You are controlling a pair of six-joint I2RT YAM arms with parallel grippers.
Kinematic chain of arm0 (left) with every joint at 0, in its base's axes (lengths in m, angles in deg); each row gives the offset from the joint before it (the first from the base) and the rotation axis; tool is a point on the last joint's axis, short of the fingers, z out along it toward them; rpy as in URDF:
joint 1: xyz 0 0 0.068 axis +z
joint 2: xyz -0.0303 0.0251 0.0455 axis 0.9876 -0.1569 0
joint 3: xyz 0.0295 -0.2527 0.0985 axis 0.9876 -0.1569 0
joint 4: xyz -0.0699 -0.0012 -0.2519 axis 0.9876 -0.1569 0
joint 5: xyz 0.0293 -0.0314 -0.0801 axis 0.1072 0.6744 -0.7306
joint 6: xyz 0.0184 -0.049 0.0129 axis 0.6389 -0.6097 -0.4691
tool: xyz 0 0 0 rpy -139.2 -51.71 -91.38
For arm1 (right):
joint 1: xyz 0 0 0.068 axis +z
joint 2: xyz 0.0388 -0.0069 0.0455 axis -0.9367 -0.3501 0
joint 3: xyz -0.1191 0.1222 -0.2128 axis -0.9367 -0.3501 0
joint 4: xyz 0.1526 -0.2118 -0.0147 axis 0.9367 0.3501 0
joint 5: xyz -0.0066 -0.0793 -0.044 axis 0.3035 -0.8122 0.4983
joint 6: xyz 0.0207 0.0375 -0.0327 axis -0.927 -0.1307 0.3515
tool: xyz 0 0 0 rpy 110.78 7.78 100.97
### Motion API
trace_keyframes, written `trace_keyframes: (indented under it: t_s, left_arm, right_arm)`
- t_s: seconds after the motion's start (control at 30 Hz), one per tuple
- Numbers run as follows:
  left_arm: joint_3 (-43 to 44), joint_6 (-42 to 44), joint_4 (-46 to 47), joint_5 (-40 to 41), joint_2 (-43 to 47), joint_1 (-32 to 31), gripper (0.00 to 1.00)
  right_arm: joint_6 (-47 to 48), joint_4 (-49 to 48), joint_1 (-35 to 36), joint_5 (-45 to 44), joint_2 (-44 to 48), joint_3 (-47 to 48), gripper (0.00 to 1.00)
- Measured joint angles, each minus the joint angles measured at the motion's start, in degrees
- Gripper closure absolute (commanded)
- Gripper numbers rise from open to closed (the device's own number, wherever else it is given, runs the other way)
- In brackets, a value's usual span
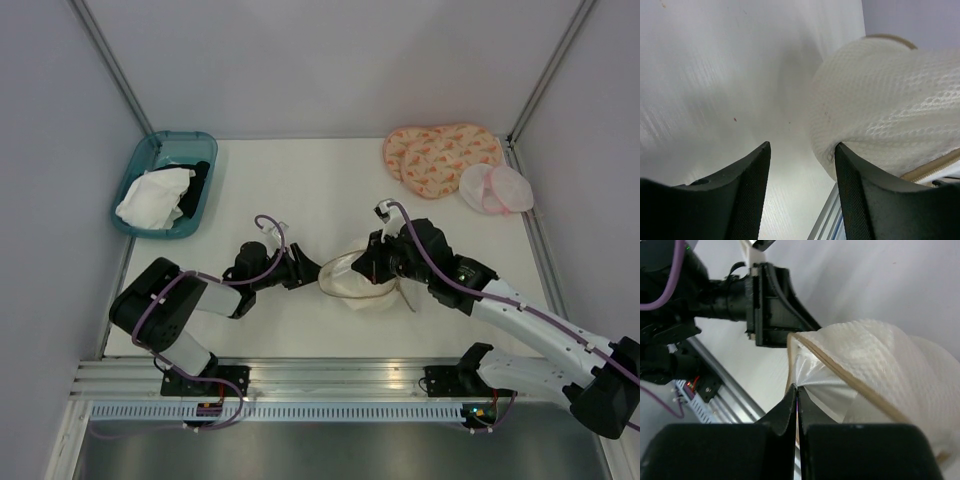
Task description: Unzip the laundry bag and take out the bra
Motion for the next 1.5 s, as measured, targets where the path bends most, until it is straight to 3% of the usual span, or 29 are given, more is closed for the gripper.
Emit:
trace_keyframes:
  t_s: [0.17,0.37,0.7,0.8,0.83,0.93,1.0,1.13,1.27,1.4,1.5]
  left_arm:
    - [0.0,-0.26,0.0,0.0,0.0,0.02,0.42]
    - [0.0,-0.63,0.0,0.0,0.0,0.13,0.49]
    - [-0.17,-1.31,0.0,-1.01,0.68,0.39,0.65]
    - [-0.46,-1.7,0.09,-1.33,1.18,0.63,0.41]
    - [-0.5,-2.1,0.15,-1.44,1.2,0.76,0.26]
    - [-0.85,-4.57,1.46,-2.54,1.2,1.16,0.06]
    - [-1.05,-7.76,4.2,-4.2,0.92,1.4,0.0]
    - [-1.01,-17.62,16.09,-8.44,-4.57,1.49,0.0]
    - [-3.98,-23.34,18.97,-8.39,-8.48,1.79,0.0]
    - [-8.04,-22.29,19.19,-7.76,-1.97,1.9,0.0]
    - [-8.48,-18.05,18.69,-6.67,8.44,1.92,0.0]
  right_arm:
    - [-0.28,-1.22,0.0,11.93,-0.11,-1.97,1.0]
    - [-1.25,-6.01,0.0,20.0,-1.66,-6.32,0.99]
    - [-2.29,-16.26,0.04,22.16,-2.6,-6.69,1.0]
    - [-1.33,-16.2,0.07,20.63,-0.55,-5.9,0.99]
    - [-0.79,-15.26,0.07,20.11,-0.66,-4.98,1.0]
    - [0.94,-13.64,0.07,18.27,-1.42,-3.74,1.0]
    - [1.92,-12.04,0.07,17.25,-1.62,-3.74,1.0]
    - [3.45,-9.77,0.07,15.02,-1.66,-3.74,0.99]
    - [4.81,-6.84,0.11,11.58,-1.68,-3.54,0.99]
    - [5.97,-3.93,0.11,8.15,-2.03,-2.86,1.0]
    - [6.45,-3.1,0.11,6.73,-2.69,-2.84,1.0]
